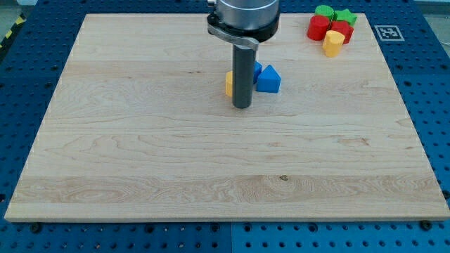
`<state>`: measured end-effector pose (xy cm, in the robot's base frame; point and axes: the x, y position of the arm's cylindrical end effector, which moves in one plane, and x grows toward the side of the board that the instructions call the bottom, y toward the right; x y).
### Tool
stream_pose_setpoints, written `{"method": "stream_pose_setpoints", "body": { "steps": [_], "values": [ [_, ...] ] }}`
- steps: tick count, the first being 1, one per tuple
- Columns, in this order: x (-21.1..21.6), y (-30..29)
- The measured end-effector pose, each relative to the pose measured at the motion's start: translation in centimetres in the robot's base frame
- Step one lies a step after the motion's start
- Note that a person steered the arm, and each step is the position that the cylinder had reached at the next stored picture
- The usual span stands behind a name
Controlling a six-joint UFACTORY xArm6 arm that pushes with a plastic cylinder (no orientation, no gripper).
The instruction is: Move the yellow hexagon diagonally to the top left of the blue cube
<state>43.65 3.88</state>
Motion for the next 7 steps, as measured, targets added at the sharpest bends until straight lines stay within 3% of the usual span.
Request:
{"method": "stream_pose_setpoints", "body": {
  "steps": [1,3,6,7],
  "values": [
    [-0.1,2.7],
    [-3.2,-3.1],
    [-2.5,-8.8],
    [-4.9,-9.5]
  ]
}}
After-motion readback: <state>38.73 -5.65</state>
